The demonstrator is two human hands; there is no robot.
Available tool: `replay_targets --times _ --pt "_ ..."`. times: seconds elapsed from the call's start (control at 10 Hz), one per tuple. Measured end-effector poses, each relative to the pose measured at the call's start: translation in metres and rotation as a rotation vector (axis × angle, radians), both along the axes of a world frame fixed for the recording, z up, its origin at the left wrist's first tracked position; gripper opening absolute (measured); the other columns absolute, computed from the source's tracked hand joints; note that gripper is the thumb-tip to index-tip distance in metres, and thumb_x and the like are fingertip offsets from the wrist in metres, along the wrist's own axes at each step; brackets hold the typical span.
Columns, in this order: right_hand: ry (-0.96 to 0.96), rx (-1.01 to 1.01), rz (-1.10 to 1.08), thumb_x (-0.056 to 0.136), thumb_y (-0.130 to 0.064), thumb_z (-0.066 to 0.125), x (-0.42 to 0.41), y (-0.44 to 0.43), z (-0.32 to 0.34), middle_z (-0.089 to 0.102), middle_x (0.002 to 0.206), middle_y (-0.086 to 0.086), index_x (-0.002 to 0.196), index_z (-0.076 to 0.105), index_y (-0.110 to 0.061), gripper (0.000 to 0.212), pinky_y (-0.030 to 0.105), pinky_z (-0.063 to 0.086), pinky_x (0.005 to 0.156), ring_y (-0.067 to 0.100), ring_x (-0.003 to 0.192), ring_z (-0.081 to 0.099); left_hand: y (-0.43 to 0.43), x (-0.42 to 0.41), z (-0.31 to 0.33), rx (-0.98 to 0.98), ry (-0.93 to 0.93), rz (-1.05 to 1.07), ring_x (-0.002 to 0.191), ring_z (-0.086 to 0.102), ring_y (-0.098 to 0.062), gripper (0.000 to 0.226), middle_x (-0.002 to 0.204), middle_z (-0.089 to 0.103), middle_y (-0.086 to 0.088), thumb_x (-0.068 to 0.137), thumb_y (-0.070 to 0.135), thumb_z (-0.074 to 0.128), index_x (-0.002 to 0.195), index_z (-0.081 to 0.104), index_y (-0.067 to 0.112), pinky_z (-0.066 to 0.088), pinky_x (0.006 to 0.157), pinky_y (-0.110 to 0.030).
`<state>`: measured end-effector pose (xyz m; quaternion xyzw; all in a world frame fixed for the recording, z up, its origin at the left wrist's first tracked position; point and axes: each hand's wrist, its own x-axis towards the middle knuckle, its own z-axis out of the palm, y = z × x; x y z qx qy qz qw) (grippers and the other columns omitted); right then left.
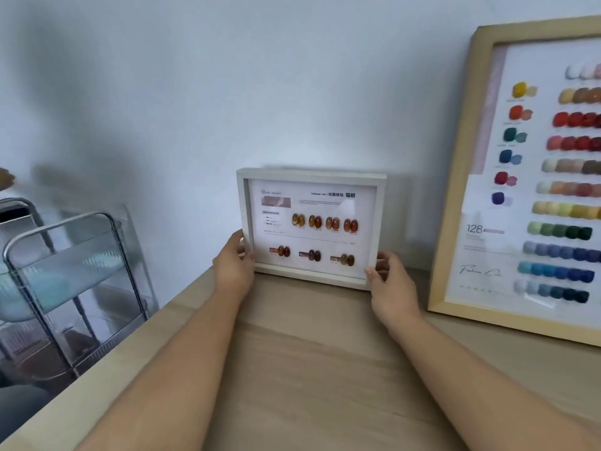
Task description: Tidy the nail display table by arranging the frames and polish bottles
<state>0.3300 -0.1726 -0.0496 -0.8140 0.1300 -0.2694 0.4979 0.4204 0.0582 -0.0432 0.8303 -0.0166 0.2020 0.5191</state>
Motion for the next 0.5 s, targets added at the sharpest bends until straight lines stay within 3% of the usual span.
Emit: replay_targets --times 0.2,0.4,0.5 --pt "0.030 -0.035 0.002 0.091 -0.016 0.055 0.001 0.000 -0.003 0.059 0.095 0.000 0.116 0.051 -0.013 0.025 0.023 0.034 0.075 0.016 0.086 0.052 0.001 0.007 -0.006 0.006 0.032 -0.015 0.093 0.055 -0.017 0.043 0.118 0.061 -0.008 0.091 0.006 0.047 0.131 0.046 0.023 0.037 0.079 -0.024" --pt "0.032 0.002 0.037 0.091 -0.017 0.055 -0.008 0.003 0.003 0.059 0.122 0.004 0.131 0.044 -0.015 0.042 0.024 0.036 0.085 0.011 0.099 0.050 0.006 -0.002 -0.001 -0.051 0.113 -0.112 0.109 0.053 -0.017 0.065 0.129 0.053 -0.006 0.090 0.009 0.055 0.143 0.025 0.034 0.039 0.088 -0.026" --pt "-0.011 -0.006 0.064 0.091 -0.016 0.056 -0.026 0.011 0.005 0.051 0.134 0.004 0.137 0.039 -0.015 0.049 0.024 0.035 0.095 0.015 0.117 0.048 0.012 -0.018 0.013 -0.055 0.095 -0.096 0.112 0.051 -0.016 0.065 0.131 0.052 -0.004 0.089 0.013 0.057 0.141 0.026 0.039 0.039 0.086 -0.027"
